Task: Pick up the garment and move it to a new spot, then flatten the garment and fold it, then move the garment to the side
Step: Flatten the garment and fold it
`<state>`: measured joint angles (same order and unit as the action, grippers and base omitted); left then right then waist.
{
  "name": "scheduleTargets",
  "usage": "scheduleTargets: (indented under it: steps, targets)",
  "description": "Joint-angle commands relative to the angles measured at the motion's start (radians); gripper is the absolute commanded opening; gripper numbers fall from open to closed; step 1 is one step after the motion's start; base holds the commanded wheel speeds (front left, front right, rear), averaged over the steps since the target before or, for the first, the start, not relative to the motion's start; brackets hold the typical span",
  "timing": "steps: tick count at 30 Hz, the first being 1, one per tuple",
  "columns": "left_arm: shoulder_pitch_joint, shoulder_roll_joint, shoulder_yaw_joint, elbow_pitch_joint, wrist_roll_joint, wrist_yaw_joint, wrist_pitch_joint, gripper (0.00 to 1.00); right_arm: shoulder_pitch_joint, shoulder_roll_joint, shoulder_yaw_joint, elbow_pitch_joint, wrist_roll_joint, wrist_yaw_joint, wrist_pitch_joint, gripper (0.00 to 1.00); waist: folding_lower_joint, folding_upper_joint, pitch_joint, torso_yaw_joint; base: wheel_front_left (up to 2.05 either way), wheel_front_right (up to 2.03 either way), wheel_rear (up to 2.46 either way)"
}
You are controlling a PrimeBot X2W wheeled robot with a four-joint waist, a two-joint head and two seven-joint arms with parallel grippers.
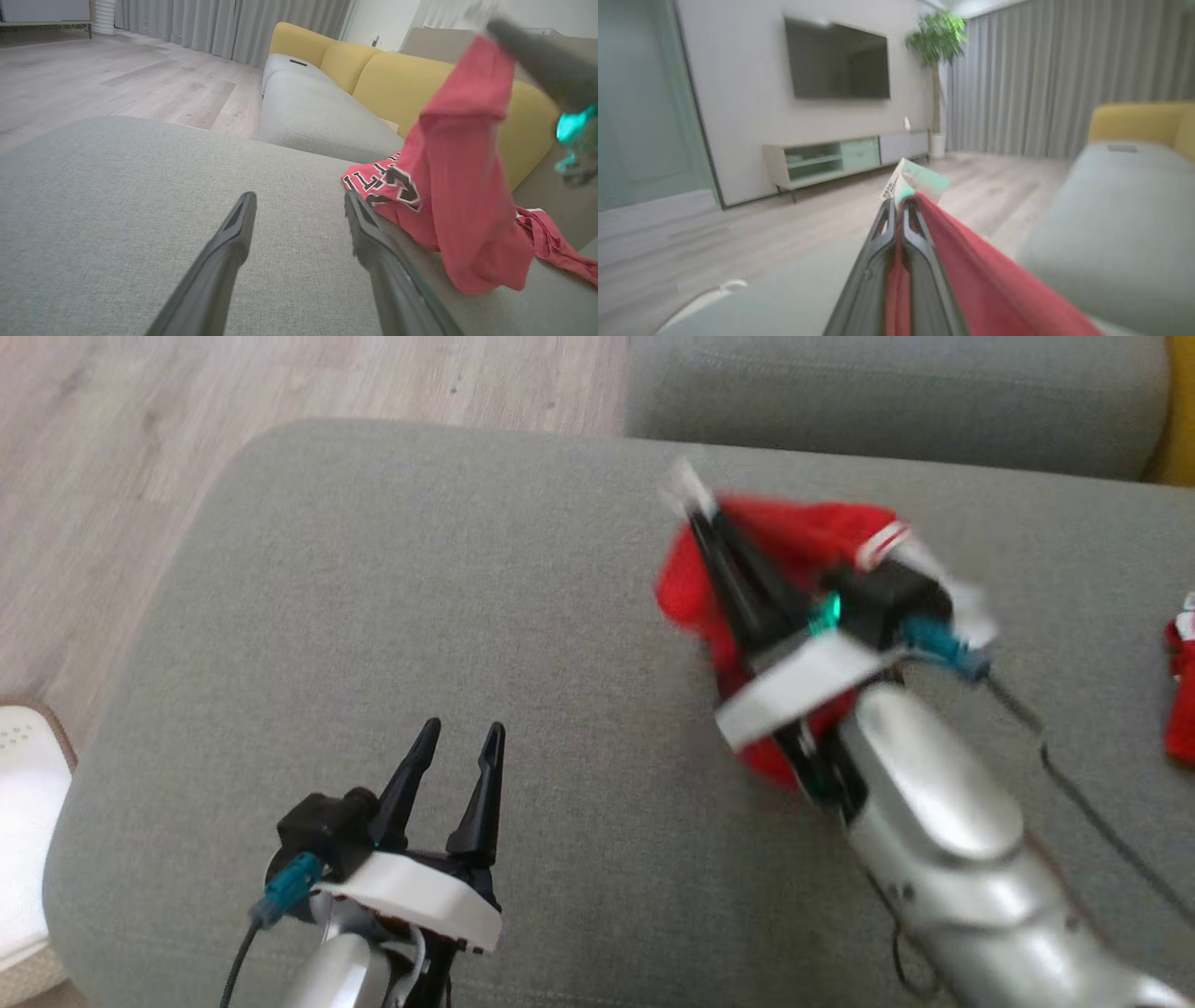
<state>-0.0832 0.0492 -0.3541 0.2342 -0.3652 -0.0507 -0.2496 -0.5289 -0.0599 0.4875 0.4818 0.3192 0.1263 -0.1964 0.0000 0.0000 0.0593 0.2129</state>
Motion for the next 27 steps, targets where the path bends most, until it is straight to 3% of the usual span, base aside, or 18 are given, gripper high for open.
scheduleTargets:
  steps: [1,7,13,16,24,25,27]
  targets:
    - [-0.021,0.001,0.035,-0.027,-0.006,0.006,-0.012,1.0,-0.094,0.01,0.042,-0.065,0.027,0.004,-0.024,0.0,0.0,0.0,-0.02,-0.006,0.0,0.0,0.0]
    - [0.02,0.001,0.038,-0.02,-0.001,0.007,-0.012,1.0,-0.22,0.01,0.048,-0.124,0.156,0.004,-0.056,0.0,0.0,0.0,-0.056,-0.003,0.0,0.0,0.0]
    - [0.029,0.001,0.068,-0.038,0.004,0.014,-0.012,1.0,-0.177,0.0,-0.067,-0.059,0.081,0.004,-0.014,0.0,0.0,0.0,-0.047,-0.022,0.0,0.0,0.0]
    - [0.029,0.001,0.076,-0.045,0.005,0.015,-0.012,1.0,-0.117,-0.067,-0.145,-0.064,0.077,0.004,0.053,0.0,0.0,0.0,-0.036,-0.035,0.0,0.0,0.0]
    - [0.01,0.001,0.076,-0.048,0.001,0.011,-0.012,1.0,0.06,-0.326,-0.281,-0.039,0.043,0.004,0.273,0.0,0.0,0.0,-0.007,-0.074,0.0,0.0,0.0]
    - [0.003,0.001,0.075,-0.047,-0.001,0.01,-0.012,1.0,0.08,-0.338,-0.344,0.0,-0.01,0.004,0.288,1.0,0.0,0.0,-0.004,-0.082,0.0,0.0,0.0]
    - [-0.001,0.001,0.074,-0.046,0.0,0.01,-0.012,1.0,0.082,-0.319,-0.399,0.012,-0.07,0.004,0.273,1.0,0.0,0.0,-0.001,-0.092,0.0,0.0,0.0]
